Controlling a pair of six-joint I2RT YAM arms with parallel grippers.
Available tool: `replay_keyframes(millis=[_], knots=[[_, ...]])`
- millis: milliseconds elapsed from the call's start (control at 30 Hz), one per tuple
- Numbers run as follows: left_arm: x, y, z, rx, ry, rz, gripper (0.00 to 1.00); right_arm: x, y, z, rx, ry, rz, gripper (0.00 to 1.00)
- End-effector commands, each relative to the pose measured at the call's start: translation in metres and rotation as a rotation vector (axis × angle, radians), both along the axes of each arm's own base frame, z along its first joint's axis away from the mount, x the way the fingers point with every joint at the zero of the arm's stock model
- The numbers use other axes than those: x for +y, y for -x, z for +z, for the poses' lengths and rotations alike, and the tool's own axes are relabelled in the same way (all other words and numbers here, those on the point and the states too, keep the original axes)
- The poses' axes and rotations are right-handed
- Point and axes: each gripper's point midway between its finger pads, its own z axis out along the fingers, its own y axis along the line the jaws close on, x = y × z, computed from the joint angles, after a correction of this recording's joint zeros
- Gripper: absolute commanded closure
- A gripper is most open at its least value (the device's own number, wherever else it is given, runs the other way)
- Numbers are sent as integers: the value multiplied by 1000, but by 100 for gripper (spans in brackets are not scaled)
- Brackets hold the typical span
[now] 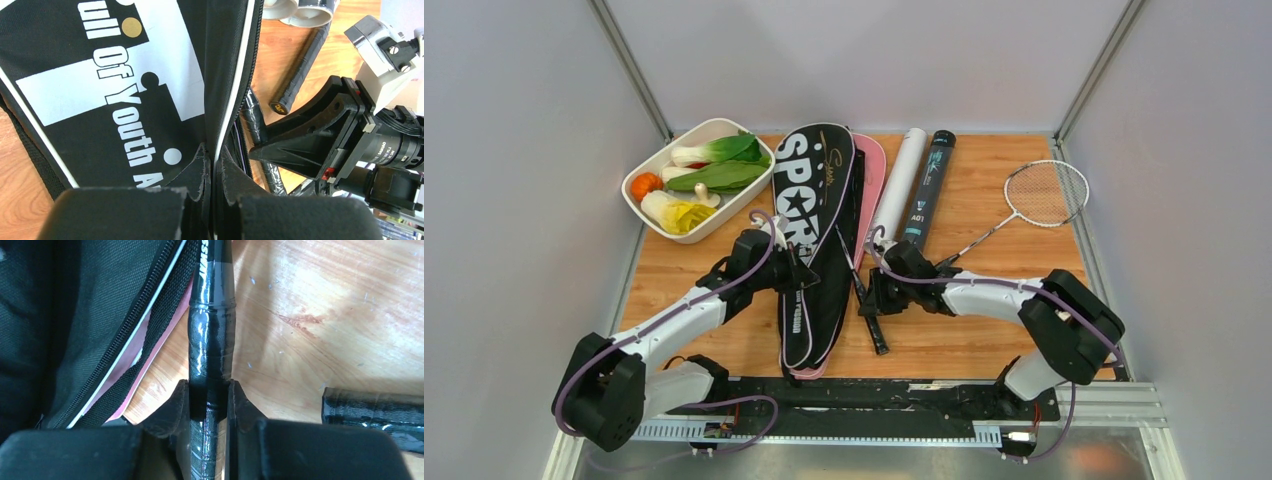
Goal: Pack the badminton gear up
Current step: Place the racket in the racket bag.
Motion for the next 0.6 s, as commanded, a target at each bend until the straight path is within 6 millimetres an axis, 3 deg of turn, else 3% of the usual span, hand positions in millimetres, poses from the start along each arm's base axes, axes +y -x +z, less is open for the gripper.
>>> replay_keyframes(millis=[0,167,333,400,567], knots=[[-6,-5,9,-60,23,-26,100,28,-5,43,-41,-220,2,98],[-4,-4,6,-66,8,-31,100,45,-7,90,2,-438,-89,100],[-7,-1,10,-71,23,-43,100,55,-35,132,-42,-551,-312,99],[-12,2,17,-75,49,-57,100,61,-43,140,-58,-569,-351,97],[-23,15,33,-87,102,-103,100,72,-63,134,-17,-574,-458,98]])
